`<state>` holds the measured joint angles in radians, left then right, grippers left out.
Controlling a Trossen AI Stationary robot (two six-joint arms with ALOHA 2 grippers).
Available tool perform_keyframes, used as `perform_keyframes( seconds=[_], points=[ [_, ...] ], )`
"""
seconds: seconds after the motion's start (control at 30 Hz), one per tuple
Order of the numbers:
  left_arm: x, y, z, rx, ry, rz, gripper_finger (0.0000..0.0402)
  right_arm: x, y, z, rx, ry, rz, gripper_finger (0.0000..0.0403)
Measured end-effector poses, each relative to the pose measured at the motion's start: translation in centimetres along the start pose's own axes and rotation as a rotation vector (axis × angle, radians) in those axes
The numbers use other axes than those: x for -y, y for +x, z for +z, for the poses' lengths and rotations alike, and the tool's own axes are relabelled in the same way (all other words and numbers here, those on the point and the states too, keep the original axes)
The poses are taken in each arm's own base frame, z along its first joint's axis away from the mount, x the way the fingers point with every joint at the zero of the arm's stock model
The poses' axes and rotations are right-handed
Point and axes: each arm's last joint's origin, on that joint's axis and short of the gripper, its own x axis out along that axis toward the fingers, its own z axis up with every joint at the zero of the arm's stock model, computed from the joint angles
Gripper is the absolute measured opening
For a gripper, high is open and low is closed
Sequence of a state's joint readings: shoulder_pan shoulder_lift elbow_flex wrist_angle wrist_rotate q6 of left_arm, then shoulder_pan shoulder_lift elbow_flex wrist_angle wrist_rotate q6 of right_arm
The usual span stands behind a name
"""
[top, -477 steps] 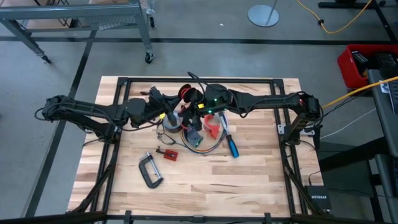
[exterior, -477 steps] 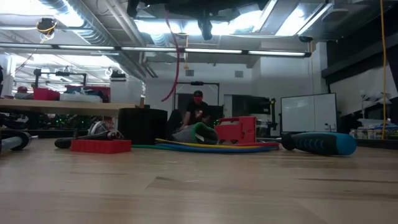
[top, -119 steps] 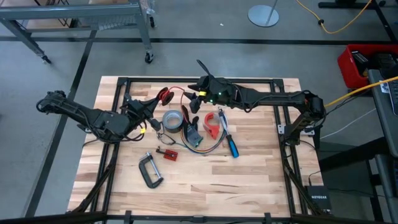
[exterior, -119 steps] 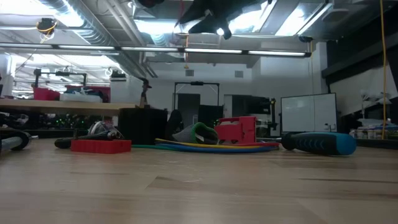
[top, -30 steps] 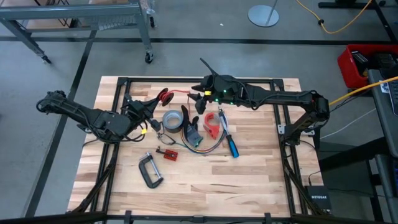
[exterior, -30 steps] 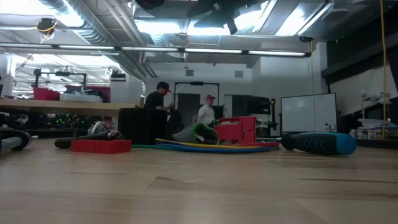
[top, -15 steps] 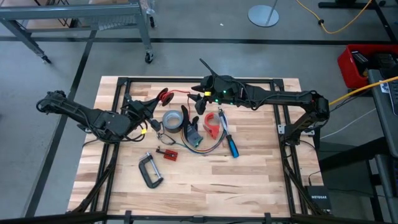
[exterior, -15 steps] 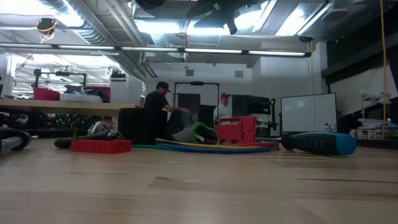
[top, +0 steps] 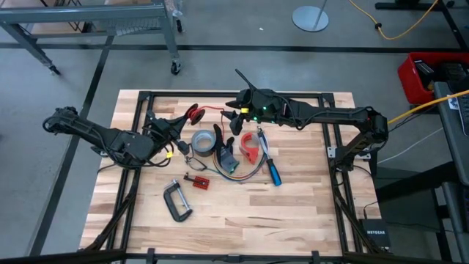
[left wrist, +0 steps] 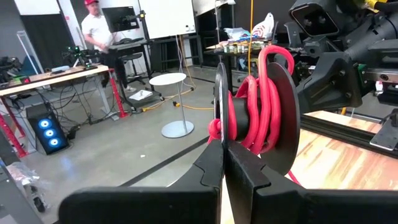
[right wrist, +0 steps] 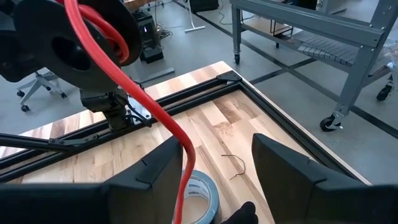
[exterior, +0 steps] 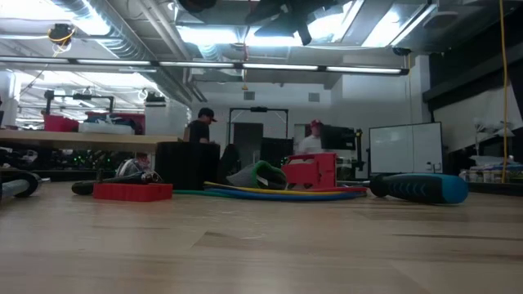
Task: Coil cords
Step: Coil the red wire cable onto the black spool
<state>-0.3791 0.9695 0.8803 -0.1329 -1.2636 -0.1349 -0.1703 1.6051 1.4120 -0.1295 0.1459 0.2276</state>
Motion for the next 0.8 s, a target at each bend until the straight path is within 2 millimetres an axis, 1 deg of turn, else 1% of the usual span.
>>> perform_keyframes(
  seconds=[0.13, 0.23, 0.33, 0.47, 0.7, 0.73, 0.8],
  points=[
    [0.0, 0.0, 0.0, 0.000, 0.000, 0.000, 0.0000, 0.0, 0.0, 0.0, 0.001, 0.000, 0.001, 0.0197],
    [0.0, 0.0, 0.0, 0.000, -0.008, 0.000, 0.0000, 0.0, 0.0, 0.0, 0.001, 0.000, 0.001, 0.0185],
    [0.0, 0.0, 0.0, 0.000, -0.042, -0.001, 0.0000, 0.0, 0.3, -0.1, 0.001, 0.000, 0.002, 0.0158],
    [0.0, 0.0, 0.0, 0.000, -0.051, -0.006, 0.0000, 0.0, 1.0, -0.6, -0.010, -0.002, 0.006, 0.0110],
    [0.0, 0.0, 0.0, -0.001, -0.054, -0.007, 0.0000, -0.2, 3.3, -2.6, -0.091, -0.007, 0.078, 0.0015],
    [0.0, 0.0, 0.0, 0.000, -0.055, -0.007, 0.0000, -0.2, 3.6, -2.8, -0.099, -0.007, 0.087, 0.0010],
    [0.0, 0.0, 0.0, -0.001, -0.052, -0.008, 0.0000, -0.3, 4.1, -3.3, -0.114, -0.003, 0.103, 0.0013]
  ],
)
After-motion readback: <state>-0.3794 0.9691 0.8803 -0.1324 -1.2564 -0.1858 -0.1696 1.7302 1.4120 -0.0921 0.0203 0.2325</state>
